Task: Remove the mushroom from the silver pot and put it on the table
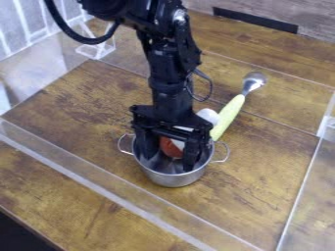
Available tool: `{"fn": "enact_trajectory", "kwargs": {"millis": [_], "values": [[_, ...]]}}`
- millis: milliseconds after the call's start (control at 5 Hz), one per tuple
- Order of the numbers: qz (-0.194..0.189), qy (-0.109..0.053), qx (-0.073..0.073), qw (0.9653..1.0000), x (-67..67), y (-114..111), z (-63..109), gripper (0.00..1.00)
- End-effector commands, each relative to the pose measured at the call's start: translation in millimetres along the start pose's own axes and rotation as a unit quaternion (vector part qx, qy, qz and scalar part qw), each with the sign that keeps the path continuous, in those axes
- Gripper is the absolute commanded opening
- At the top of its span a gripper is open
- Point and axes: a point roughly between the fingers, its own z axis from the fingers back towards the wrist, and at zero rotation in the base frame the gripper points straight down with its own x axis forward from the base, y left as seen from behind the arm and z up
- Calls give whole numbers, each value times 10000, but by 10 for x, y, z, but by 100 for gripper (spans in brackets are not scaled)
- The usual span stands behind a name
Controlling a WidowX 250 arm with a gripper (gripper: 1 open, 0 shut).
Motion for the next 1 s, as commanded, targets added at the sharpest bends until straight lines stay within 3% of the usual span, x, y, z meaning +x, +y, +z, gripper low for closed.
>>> {"fn": "enact_trajectory", "kwargs": {"millis": [0, 600, 800], "values": [[-125, -274, -33, 9995, 136, -25, 134, 0], [-864, -264, -6, 9959, 76, -18, 109, 0], [-354, -310, 36, 9989, 63, 97, 192, 0]]}}
